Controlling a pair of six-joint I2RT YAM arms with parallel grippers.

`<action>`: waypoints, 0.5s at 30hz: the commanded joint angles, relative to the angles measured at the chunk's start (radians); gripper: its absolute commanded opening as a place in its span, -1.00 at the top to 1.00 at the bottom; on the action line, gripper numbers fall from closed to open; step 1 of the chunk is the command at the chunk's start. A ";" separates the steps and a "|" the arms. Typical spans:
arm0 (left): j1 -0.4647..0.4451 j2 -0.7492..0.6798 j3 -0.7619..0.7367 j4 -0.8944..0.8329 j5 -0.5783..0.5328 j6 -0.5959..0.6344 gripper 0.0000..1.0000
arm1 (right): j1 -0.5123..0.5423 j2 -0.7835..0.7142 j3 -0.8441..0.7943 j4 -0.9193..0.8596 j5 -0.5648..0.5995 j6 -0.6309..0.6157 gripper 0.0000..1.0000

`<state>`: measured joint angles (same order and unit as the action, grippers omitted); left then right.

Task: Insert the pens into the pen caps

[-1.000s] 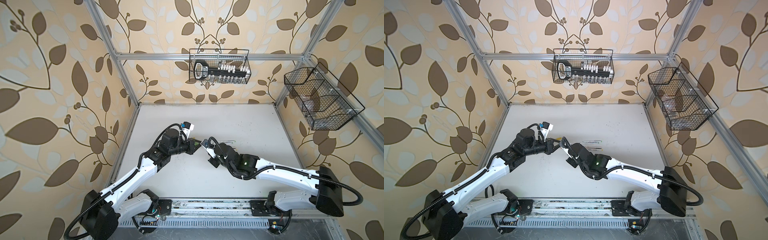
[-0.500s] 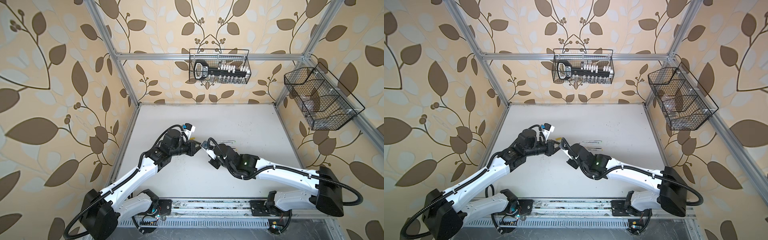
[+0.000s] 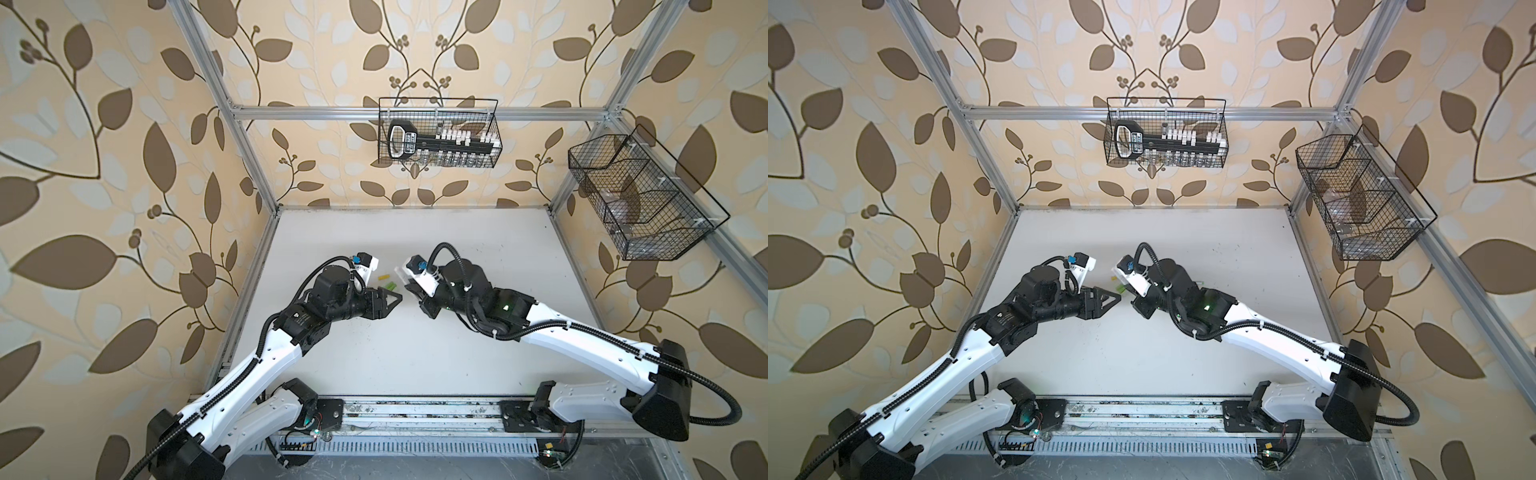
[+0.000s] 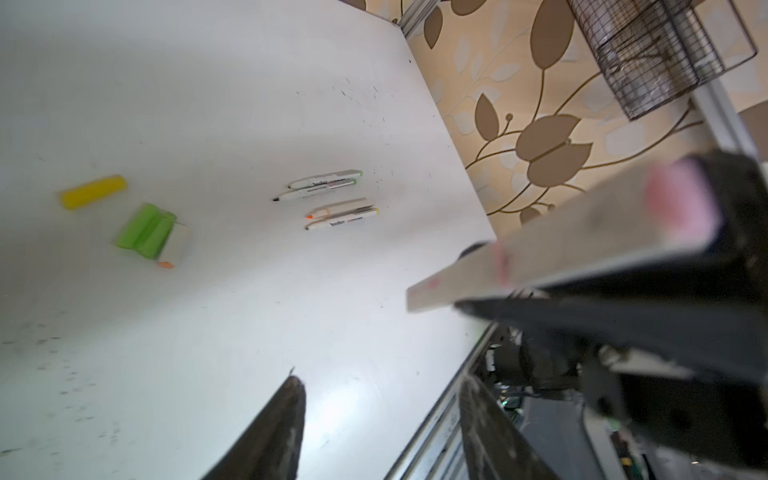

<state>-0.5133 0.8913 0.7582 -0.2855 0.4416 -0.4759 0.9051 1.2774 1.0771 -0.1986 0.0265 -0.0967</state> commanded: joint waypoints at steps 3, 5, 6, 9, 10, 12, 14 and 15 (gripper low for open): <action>0.049 -0.075 0.033 -0.103 0.013 0.022 -0.64 | -0.044 -0.029 0.039 -0.075 -0.191 -0.021 0.89; 0.056 -0.093 0.041 -0.117 0.021 0.028 -0.66 | -0.062 -0.026 0.052 -0.101 -0.227 -0.023 0.89; 0.058 -0.099 0.044 -0.119 0.025 0.033 -0.67 | -0.070 -0.026 0.056 -0.107 -0.247 -0.020 0.89; 0.059 -0.116 0.055 -0.126 0.046 0.050 -0.69 | -0.103 -0.025 0.055 -0.101 -0.356 0.004 0.88; 0.058 -0.124 0.059 -0.128 0.053 0.058 -0.73 | -0.114 -0.026 0.052 -0.096 -0.395 0.013 0.88; 0.058 -0.143 0.061 -0.127 0.080 0.074 -0.97 | -0.135 -0.021 0.050 -0.095 -0.481 0.021 0.88; 0.058 -0.163 0.070 -0.136 0.086 0.088 -0.98 | -0.154 -0.015 0.049 -0.094 -0.556 0.028 0.88; 0.058 -0.173 0.074 -0.140 0.091 0.096 -0.98 | -0.162 -0.011 0.050 -0.097 -0.588 0.032 0.88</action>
<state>-0.4629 0.7551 0.7780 -0.4198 0.4862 -0.4274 0.7597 1.2530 1.0996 -0.2832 -0.3916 -0.0742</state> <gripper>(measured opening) 0.987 0.099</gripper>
